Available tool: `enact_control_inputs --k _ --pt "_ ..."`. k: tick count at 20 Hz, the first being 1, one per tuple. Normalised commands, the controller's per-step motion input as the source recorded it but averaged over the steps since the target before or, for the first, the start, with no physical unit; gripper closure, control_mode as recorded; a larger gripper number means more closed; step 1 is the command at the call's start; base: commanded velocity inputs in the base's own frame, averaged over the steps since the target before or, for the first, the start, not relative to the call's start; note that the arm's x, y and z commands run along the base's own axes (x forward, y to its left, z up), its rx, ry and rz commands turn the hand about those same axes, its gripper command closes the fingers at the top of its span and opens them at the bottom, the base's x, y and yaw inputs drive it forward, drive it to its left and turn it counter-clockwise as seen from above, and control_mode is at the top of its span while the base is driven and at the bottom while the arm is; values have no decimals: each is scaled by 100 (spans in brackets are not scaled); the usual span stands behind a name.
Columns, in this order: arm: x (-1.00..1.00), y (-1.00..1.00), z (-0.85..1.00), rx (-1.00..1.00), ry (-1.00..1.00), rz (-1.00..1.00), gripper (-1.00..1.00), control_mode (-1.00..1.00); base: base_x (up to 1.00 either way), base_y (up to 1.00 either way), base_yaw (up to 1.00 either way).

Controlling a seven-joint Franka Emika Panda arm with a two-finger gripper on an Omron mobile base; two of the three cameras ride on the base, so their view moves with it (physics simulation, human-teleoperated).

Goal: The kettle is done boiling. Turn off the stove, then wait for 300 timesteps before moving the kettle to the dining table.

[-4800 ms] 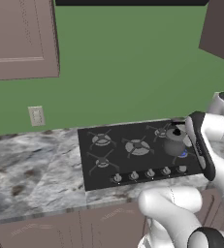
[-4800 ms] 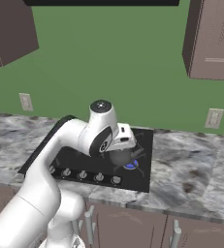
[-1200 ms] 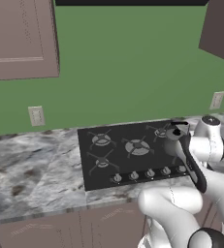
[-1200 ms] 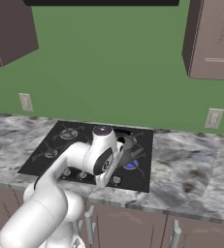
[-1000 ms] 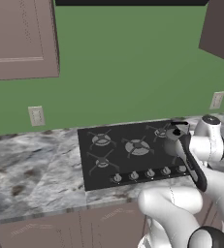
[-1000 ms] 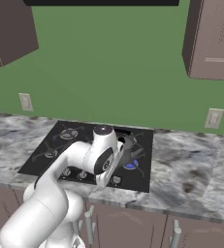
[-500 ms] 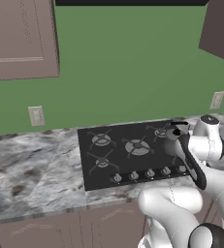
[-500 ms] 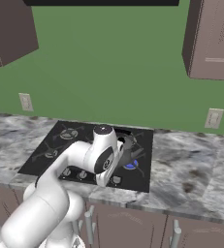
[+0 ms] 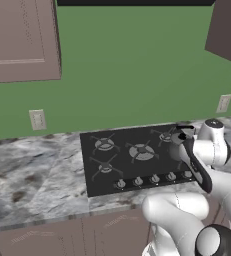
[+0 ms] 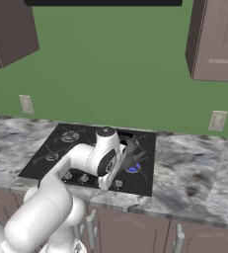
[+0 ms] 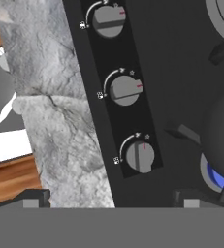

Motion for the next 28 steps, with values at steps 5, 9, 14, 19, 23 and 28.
enact_control_inputs --k 5,9,14,19,23,28 --pt "5 2 -2 0 0 0 -100 -100 0 0 0" --pt "12 0 -9 0 0 0 -100 -100 0 0 0" --pt "13 0 -10 0 1 0 -100 -100 0 0 0" --pt "11 1 -19 0 0 0 -100 -100 0 0 0" --pt "5 1 -21 0 0 0 -100 -100 0 0 0" --pt "0 1 -24 0 0 0 -100 -100 0 0 0"
